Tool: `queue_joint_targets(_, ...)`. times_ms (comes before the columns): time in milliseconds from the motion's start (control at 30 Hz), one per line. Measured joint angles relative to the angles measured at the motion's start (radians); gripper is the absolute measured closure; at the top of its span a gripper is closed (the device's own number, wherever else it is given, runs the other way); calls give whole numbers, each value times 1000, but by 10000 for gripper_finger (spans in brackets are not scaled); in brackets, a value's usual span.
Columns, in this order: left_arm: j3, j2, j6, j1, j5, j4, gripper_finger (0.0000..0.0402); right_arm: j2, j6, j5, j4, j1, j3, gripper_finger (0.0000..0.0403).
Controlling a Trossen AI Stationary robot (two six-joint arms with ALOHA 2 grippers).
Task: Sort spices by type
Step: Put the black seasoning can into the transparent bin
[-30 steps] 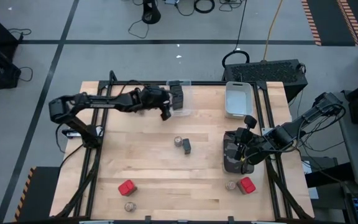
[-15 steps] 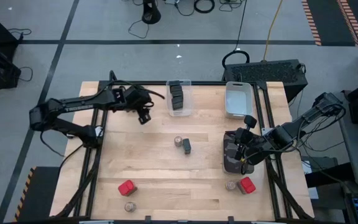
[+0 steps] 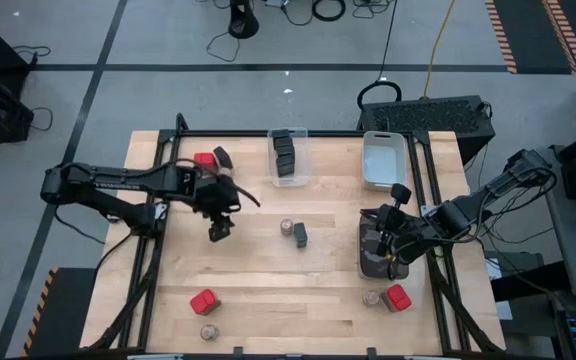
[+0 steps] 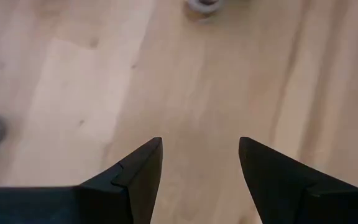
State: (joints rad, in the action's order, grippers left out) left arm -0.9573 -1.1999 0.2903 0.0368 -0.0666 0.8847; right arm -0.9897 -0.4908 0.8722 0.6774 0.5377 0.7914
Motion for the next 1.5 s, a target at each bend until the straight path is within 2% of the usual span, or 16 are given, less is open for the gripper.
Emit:
queue_joint_targets(167,0,0,-35,-5,122,69,182,0,39,-8,-64,-33,0,403)
queue_joint_targets(267,0,0,-138,22,224,100,182,0,48,-8,-84,-46,0,403)
queue_joint_targets(367,0,0,-289,64,281,98,182,0,50,-9,-90,-55,0,403)
queue_joint_targets(533,0,0,-511,174,303,96,182,0,50,-9,-92,-61,0,403)
queue_joint_targets(767,0,0,-658,408,255,77,182,0,64,-11,-91,-61,0,403)
queue_joint_targets(933,0,-15,-790,536,250,38,182,0,70,-11,-89,-61,0,403)
queue_joint_targets(1100,-45,-89,-729,665,194,3,182,0,70,-10,-75,-61,0,403)
queue_joint_targets(1333,-208,-254,-543,795,64,19,182,0,70,-10,-73,-61,0,403)
queue_joint_targets(1500,-289,-344,-309,837,122,39,182,0,69,-10,-73,-61,0,403)
